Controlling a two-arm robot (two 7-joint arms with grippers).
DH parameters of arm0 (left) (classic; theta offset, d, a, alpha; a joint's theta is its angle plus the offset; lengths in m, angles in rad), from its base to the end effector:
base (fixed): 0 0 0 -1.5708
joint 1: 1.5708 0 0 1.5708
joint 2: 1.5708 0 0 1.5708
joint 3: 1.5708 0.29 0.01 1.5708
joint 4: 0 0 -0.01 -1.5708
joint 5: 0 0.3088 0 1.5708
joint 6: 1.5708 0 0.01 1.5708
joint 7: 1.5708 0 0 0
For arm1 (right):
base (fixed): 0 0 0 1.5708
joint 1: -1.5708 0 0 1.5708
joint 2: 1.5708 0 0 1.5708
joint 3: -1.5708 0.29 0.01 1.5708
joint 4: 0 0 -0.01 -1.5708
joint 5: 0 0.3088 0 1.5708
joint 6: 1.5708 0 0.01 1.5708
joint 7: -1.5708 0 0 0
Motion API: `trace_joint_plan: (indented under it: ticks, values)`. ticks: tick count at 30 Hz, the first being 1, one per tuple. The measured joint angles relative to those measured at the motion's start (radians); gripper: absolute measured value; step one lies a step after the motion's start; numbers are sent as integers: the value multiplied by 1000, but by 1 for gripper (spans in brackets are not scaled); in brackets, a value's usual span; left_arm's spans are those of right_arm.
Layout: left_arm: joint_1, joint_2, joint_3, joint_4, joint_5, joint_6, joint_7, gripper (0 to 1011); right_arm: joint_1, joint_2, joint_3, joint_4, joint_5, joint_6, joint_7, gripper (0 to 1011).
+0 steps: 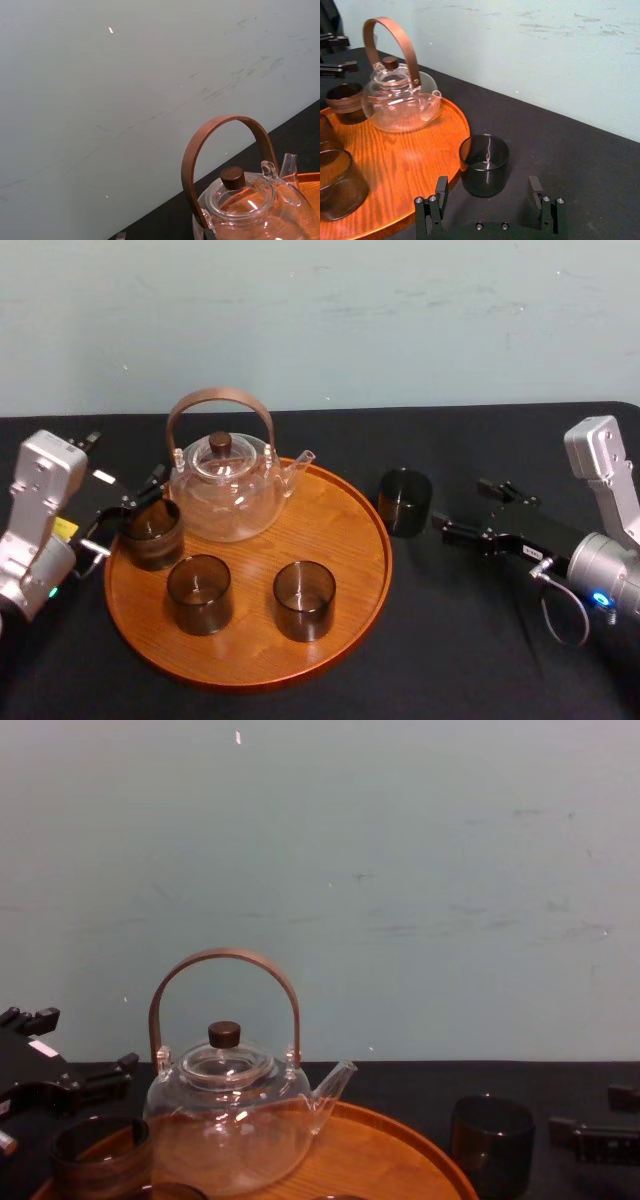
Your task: Pick up the glass from the table and place it on the tray.
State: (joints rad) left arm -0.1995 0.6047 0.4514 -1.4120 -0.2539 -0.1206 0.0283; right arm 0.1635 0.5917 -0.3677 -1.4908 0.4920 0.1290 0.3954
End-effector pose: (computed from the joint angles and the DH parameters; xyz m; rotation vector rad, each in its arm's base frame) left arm 0.3581 0.0827 -0.3023 0.3044 -0.2851 1.2479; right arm 0.3555 -0.0842 -0.2828 -0.2584 0.1049 -0.9135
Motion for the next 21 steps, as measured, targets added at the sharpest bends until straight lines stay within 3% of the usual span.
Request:
trace_joint_plan:
  ticks: [10,21]
  values:
    - [0,0,0,0,0,0,0,1001,35,-41,-2,44,-34,15,-3,1002]
    - [0,0,0,0,0,0,0,1001,104,-97,-32,136,-94,34,21,1003]
